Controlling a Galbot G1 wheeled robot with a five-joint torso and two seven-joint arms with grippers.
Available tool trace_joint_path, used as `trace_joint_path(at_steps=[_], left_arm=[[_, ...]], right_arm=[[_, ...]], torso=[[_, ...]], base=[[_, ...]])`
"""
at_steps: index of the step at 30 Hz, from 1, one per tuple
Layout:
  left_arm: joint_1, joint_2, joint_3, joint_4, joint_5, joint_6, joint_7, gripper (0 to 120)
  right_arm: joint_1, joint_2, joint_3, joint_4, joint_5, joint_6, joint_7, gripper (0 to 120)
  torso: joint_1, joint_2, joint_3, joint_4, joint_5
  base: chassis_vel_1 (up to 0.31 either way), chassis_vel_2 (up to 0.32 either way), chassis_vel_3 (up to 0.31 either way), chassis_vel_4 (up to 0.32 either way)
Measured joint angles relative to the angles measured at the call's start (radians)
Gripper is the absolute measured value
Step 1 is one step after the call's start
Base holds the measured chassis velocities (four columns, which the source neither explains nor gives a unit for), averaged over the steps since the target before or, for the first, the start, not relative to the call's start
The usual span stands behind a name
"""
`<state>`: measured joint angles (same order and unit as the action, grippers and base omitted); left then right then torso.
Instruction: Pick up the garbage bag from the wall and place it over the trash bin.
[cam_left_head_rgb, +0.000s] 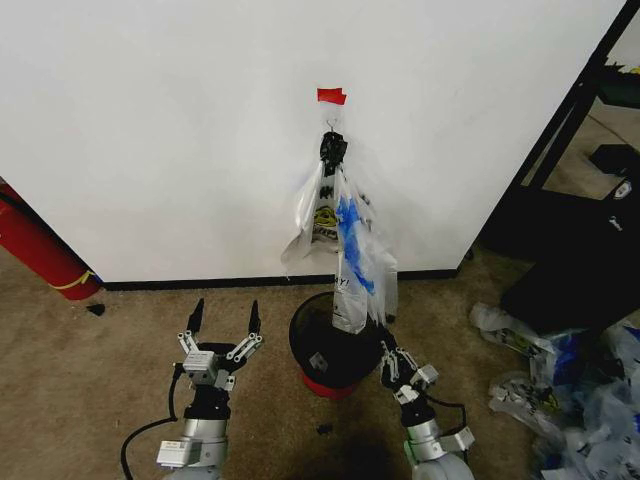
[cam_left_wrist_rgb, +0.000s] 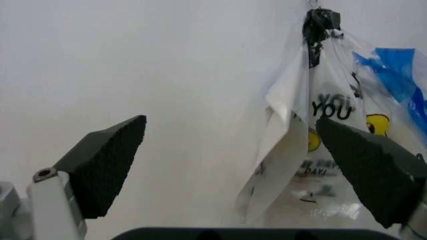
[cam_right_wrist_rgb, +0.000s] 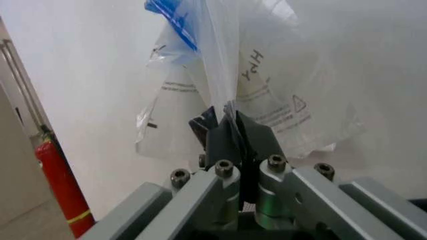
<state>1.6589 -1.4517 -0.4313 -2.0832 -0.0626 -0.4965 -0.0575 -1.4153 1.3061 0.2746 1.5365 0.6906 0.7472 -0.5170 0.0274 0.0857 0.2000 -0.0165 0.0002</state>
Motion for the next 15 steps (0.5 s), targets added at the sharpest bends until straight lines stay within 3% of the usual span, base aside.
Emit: trace_joint_path(at_steps=[4,5,15], left_arm=[[0.002,-0.001,0.001,0.004,0.005,-0.003,0.000,100],[0.007,-0.001,0.000,0.004,0.008,-0.004,0.000,100],[0.010,-0.003,-0.002,-0.003,0.013,-0.004,0.000,100]], right_arm=[[0.025,0.011,0.018,-0.016,-0.012,0.053,-0.017,0],[0.046,0.031,0.065,0.009,-0.106,0.075,-0.037,1],[0.059,-0.007,0.113,0.167,-0.178,0.081,-0.008,38]], torso=[[0.000,0.000,0.000,0.0000,0.0000],[0.000,0.000,0.000,0.0000,0.0001],[0.000,0.000,0.000,0.0001,-0.0002]], base=[[0.000,0.000,0.000,0.000],[0.000,0.000,0.000,0.000],[0.000,0.000,0.000,0.000]])
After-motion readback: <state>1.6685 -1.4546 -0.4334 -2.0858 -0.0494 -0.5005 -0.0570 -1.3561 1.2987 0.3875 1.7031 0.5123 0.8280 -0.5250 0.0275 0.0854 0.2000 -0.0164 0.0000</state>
